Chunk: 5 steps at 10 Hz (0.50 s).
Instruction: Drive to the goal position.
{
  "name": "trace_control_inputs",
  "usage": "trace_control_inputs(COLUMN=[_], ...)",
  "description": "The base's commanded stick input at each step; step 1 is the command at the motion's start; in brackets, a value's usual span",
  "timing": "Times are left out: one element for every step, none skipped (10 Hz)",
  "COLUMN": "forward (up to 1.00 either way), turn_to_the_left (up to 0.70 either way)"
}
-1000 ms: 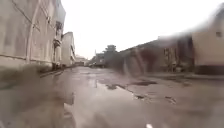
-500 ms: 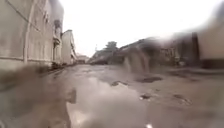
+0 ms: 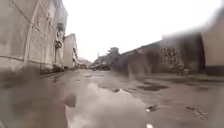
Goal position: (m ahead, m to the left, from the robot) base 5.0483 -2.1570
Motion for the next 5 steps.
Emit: trace_control_inputs(forward=[0.5, 0.5, 0.5, 0.5, 0.5], turn_to_the_left=[0.08, 0.08, 0.08, 0.08, 0.08])
